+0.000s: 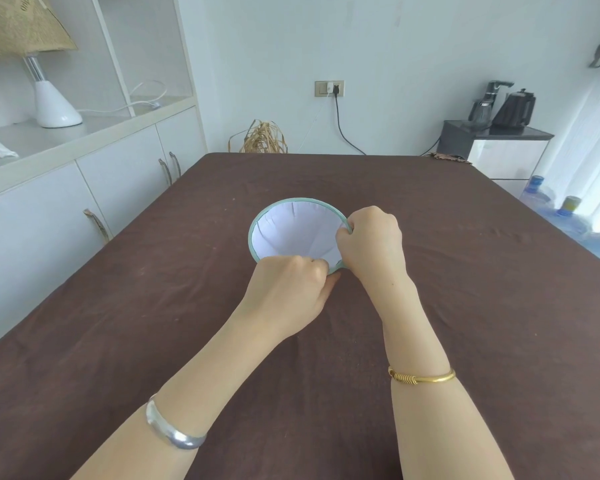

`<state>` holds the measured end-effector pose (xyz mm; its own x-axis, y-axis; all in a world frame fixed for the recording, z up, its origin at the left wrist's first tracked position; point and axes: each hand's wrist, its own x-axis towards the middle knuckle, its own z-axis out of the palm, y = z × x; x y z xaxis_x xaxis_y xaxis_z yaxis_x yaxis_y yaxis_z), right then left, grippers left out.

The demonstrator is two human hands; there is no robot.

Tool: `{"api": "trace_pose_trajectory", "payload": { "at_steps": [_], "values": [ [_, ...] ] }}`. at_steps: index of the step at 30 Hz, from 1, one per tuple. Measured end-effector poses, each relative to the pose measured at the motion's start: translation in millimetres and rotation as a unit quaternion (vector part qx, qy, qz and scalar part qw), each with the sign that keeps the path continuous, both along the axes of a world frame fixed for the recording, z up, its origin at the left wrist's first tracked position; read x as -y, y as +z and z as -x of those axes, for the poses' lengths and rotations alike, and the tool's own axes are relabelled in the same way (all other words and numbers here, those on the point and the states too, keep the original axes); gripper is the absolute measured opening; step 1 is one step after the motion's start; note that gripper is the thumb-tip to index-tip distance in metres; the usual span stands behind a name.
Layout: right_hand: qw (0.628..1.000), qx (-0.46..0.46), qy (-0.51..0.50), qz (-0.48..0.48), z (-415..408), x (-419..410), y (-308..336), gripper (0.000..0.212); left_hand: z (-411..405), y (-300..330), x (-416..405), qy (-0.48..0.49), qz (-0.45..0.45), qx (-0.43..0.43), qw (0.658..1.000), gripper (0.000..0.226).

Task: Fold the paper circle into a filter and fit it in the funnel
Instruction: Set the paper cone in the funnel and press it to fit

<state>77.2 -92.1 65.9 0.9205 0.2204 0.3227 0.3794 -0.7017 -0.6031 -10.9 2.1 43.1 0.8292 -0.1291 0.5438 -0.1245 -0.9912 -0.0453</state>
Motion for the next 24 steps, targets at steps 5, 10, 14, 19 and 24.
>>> {"api": "trace_pose_trajectory", "payload": {
  "at_steps": [5, 10, 14, 19, 24],
  "values": [
    [1.0, -0.004, -0.001, -0.001, 0.3, -1.2, 0.7, 0.04, -5.6, -2.3, 0.1, 0.041, -0.008, -0.057, 0.997, 0.037],
    [1.0, 0.0, 0.005, 0.0, 1.3, -0.2, -0.4, 0.04, -5.4, 0.7, -0.1, 0.057, 0.011, -0.091, 0.994, 0.037],
    [1.0, -0.001, 0.011, -0.006, 1.7, -1.0, -1.9, 0.04, -7.3, 3.5, 4.6, 0.037, 0.007, -0.108, 0.993, 0.035],
    [1.0, 0.003, 0.026, -0.012, 1.2, 1.1, -1.5, 0.041, -9.2, 3.0, 3.0, 0.027, 0.021, -0.138, 0.99, 0.033],
    [1.0, -0.002, 0.03, -0.002, 2.8, 2.5, 1.9, 0.037, 2.4, 20.2, -2.3, 0.011, 0.108, -0.186, 0.977, 0.038]
  ]
}}
